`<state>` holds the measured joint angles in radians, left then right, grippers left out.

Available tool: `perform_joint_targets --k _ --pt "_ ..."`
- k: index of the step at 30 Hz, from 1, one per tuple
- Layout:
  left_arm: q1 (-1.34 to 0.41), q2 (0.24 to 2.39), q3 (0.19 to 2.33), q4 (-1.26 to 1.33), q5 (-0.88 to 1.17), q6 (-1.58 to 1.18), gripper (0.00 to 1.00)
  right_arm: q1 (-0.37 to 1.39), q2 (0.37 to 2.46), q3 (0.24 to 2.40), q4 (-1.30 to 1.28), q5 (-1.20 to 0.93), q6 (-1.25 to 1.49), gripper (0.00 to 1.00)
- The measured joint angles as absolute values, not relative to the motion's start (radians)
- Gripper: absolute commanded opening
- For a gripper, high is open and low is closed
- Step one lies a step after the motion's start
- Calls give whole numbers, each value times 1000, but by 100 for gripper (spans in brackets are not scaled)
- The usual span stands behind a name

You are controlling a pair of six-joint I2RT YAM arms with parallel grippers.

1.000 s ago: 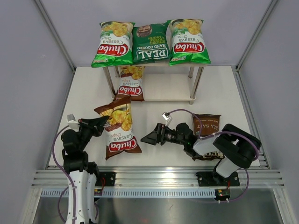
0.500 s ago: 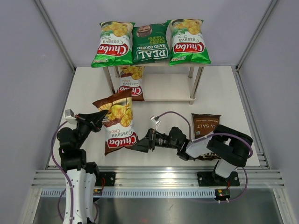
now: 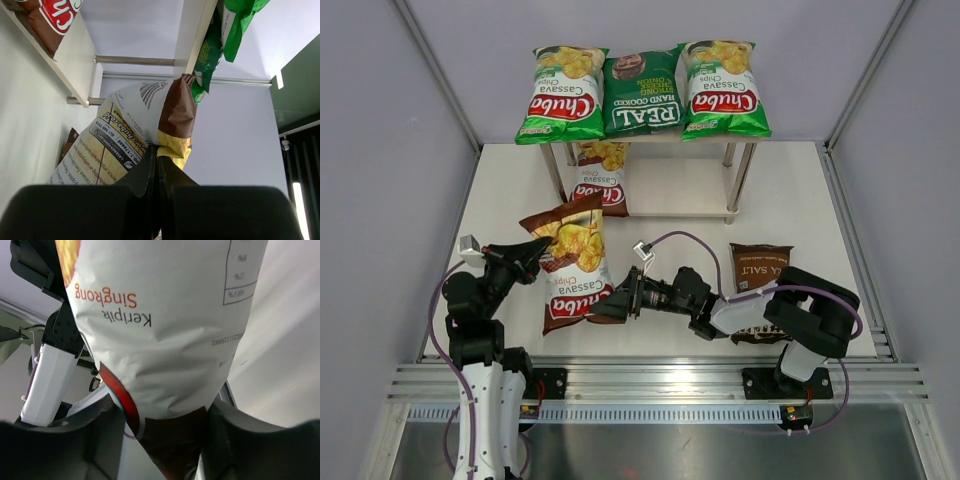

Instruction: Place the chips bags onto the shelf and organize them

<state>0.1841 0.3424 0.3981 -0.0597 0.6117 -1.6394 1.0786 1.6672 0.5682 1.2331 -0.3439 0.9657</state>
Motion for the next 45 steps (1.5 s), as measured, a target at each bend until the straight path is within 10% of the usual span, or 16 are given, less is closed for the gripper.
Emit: perform_joint_targets --k 10,17,31,45 --pt "184 331 414 -113 571 -1496 52 1082 1501 523 1093 -318 849 18" --pt "181 324 424 -173 540 -1409 98 1081 1352 485 918 -231 768 17" --pt "181 532 659 -550 551 -759 99 625 1187 529 484 -361 708 18" --pt "31 500 778 -734 554 -376 99 360 1554 830 412 -699 663 22"
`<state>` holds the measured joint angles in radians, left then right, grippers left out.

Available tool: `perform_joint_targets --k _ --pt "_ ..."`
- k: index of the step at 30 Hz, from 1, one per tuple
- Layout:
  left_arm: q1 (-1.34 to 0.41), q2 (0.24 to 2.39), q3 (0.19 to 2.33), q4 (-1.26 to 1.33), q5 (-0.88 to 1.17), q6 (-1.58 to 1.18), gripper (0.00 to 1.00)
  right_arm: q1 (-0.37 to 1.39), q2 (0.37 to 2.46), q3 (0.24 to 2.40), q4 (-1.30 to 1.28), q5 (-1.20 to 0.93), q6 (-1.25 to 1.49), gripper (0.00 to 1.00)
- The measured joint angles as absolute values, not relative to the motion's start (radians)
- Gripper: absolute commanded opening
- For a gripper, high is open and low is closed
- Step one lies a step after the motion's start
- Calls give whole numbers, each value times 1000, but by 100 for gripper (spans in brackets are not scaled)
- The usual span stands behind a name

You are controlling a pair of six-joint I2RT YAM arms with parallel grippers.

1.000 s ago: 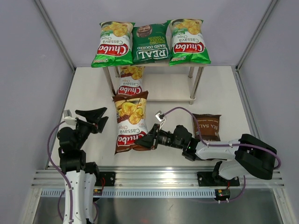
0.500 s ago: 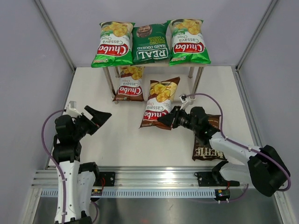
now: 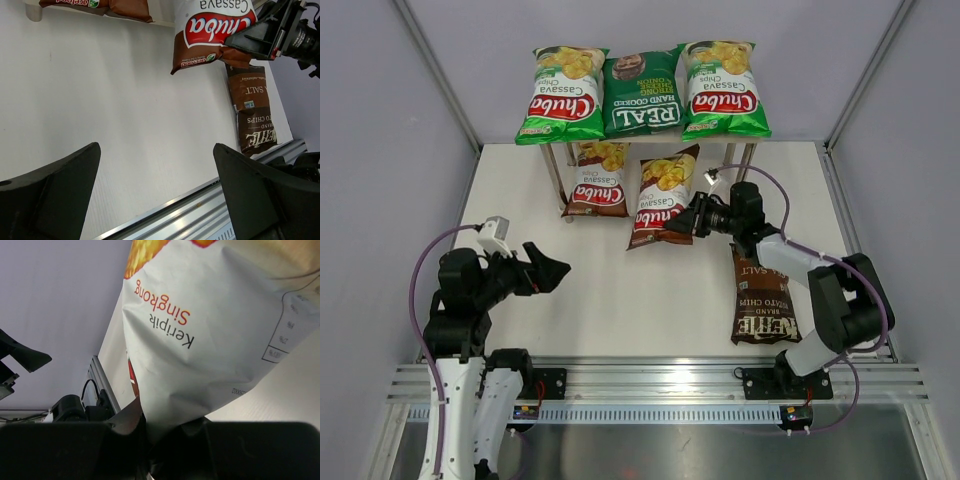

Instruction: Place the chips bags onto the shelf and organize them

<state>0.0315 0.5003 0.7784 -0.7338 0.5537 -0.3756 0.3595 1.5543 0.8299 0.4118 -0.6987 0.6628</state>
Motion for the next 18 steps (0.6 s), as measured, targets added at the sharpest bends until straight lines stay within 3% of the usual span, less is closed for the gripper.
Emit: perform_joint_targets --k 18 --pt "-30 439 777 -735 554 -354 99 332 1852 1124 359 -780 651 25"
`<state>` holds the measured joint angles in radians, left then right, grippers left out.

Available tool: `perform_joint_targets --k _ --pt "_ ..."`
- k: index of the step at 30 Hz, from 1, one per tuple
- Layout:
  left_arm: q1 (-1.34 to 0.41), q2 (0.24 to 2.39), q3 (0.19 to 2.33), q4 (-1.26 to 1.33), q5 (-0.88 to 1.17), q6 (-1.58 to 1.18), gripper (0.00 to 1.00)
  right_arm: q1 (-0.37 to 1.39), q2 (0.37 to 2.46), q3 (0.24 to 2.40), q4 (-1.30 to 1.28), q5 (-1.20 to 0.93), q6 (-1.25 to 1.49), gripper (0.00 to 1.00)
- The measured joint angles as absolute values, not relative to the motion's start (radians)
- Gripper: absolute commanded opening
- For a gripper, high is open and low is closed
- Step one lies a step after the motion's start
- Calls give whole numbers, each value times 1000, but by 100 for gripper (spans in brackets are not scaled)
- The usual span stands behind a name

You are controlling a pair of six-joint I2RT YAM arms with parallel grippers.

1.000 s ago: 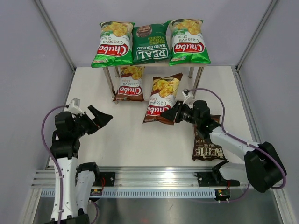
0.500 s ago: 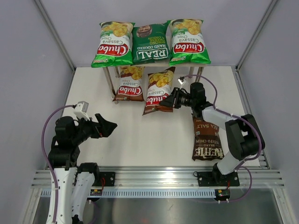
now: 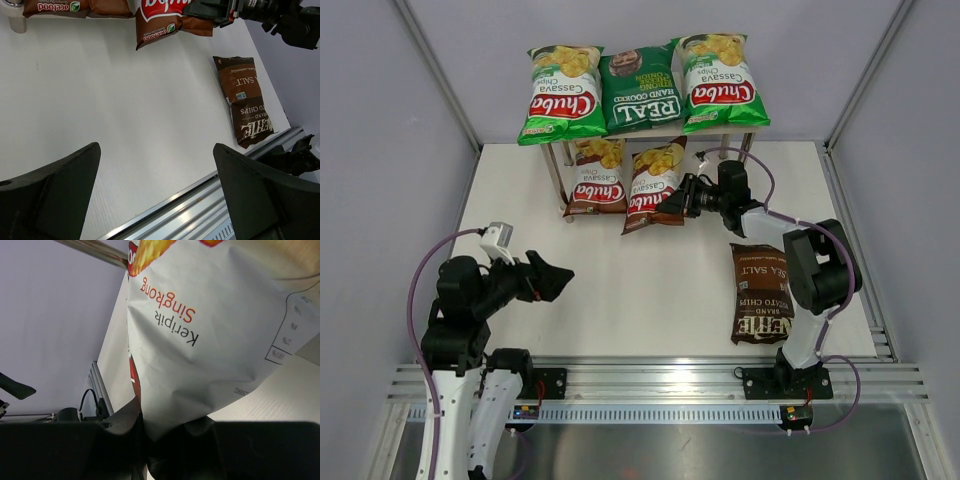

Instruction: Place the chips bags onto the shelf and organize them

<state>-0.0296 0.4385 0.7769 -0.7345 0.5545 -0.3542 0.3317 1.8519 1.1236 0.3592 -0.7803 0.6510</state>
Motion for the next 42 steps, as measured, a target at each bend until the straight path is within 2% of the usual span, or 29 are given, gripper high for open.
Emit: perform_joint_targets --k 3,9,18,23,25,27,28,42 --pt "-34 431 776 -734 554 -354 99 332 1852 1121 376 -781 665 25" --pt "-35 426 775 -733 555 -355 99 330 1851 1017 564 -810 803 24" --pt "-44 409 769 -732 555 -355 99 330 1851 1008 611 -813 848 26" --pt "-54 400 765 -731 556 -355 99 330 1851 1092 453 -793 759 36" --pt "-57 400 764 -731 557 -355 99 331 1851 1127 392 -773 721 49" --pt "-59 400 762 -731 557 -355 99 332 1851 1148 348 -750 690 55" --pt "-60 400 762 -731 558 -355 99 333 1851 1155 326 -737 678 64" --pt "-65 400 761 -731 559 -355 99 364 1788 1143 104 -406 678 71"
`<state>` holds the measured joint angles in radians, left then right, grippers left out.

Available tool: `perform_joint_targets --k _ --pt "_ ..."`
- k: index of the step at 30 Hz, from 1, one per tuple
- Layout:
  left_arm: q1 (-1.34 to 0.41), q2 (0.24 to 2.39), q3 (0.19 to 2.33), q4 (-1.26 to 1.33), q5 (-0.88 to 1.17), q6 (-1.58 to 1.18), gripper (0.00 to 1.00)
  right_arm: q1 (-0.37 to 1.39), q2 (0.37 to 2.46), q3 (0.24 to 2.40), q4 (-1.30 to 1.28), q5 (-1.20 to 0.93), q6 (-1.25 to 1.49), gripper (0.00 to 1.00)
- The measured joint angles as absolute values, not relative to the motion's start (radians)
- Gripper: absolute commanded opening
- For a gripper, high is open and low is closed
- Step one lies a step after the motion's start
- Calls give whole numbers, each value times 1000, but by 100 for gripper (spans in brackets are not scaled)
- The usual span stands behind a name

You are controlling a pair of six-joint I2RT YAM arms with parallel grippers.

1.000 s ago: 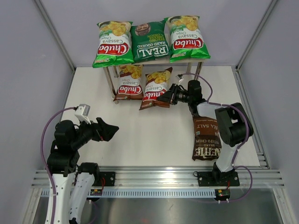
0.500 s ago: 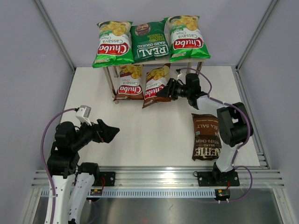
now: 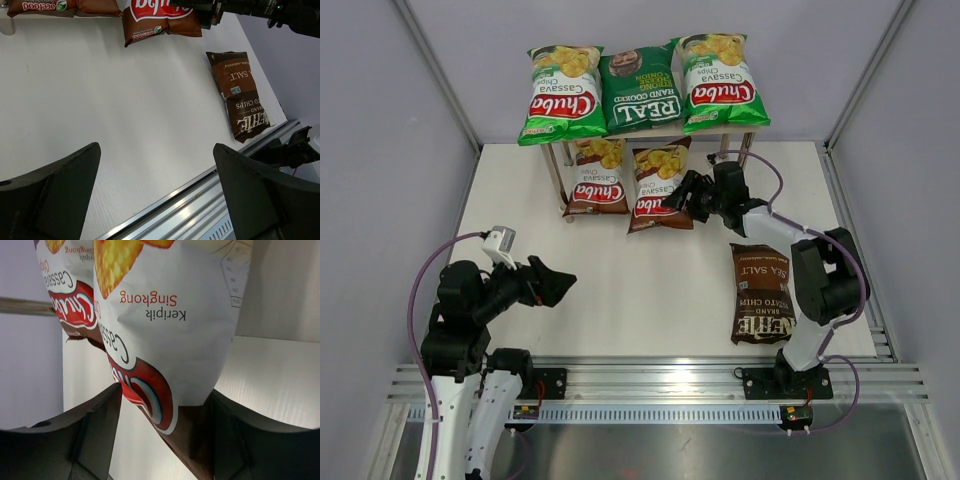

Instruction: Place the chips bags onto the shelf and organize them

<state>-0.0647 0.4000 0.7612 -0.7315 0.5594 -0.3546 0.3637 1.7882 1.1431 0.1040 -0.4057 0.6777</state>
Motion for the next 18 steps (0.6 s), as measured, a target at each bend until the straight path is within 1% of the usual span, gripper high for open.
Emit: perform_joint_targets --k 2,5,6,8,18 --pt "-65 400 761 -731 561 -355 99 368 1761 1140 73 -350 689 70" --pt "-65 399 761 -731 561 -355 99 374 1725 1137 35 -282 701 57" --pt "-65 398 761 -731 562 -355 99 374 1718 1137 28 -268 707 50" --pt "-65 398 761 -731 562 -355 99 376 1708 1137 17 -245 713 44" --pt "-72 385 759 -731 564 -355 99 401 1748 1159 5 -176 715 34"
